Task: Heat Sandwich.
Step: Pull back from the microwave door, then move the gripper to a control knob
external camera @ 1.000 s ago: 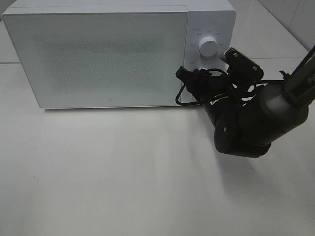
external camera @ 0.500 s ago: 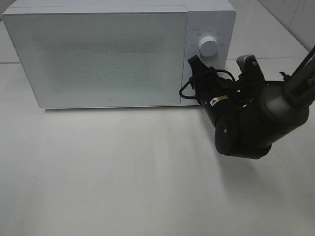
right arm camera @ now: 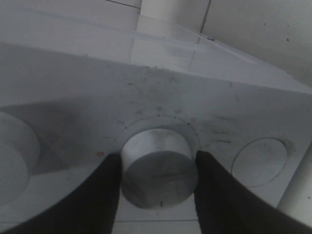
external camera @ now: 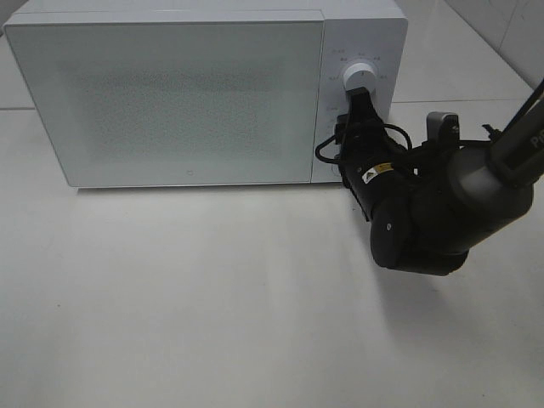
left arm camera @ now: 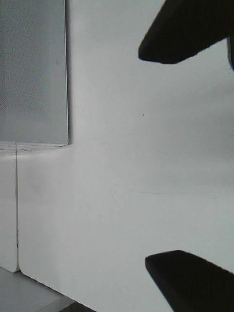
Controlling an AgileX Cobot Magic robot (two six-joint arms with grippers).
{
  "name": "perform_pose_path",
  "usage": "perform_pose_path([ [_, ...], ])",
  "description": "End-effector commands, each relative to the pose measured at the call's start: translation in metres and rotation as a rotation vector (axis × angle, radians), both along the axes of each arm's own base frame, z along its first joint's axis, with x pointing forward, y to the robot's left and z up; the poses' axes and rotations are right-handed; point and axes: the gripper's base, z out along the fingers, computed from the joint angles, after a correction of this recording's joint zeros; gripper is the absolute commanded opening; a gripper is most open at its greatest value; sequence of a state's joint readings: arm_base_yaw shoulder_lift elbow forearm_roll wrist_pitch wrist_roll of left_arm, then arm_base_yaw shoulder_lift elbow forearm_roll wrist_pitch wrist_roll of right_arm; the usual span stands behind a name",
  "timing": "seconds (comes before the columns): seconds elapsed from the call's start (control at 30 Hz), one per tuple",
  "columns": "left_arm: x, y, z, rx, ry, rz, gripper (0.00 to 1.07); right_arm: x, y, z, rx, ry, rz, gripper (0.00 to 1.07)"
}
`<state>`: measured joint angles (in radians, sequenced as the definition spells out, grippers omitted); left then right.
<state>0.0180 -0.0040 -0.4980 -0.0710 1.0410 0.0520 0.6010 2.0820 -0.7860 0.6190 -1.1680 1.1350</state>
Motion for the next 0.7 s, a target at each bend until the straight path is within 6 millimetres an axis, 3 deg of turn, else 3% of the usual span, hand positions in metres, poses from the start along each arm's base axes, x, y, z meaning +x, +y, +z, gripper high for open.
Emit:
perform_pose_path([
  [0.03,-0.0030,0.0002,-0.0009,-0.002,-0.023,-0.002,1.00,0.0075,-0.0013,0.0252,0.158,-0.209,-0.048,0.11],
  [0.4,-0.0030,0.0002,-0.0009,-0.002,-0.023,-0.002,1.00,0.0075,-0.0058,0.0241,0.352,-0.197,-0.117,0.14],
  [0.7,-0.0030,0.0002,-0.0009,-0.002,-0.023,-0.002,1.00,0.0075,-0.0056,0.0241,0.315,-0.198,-0.112,0.15],
])
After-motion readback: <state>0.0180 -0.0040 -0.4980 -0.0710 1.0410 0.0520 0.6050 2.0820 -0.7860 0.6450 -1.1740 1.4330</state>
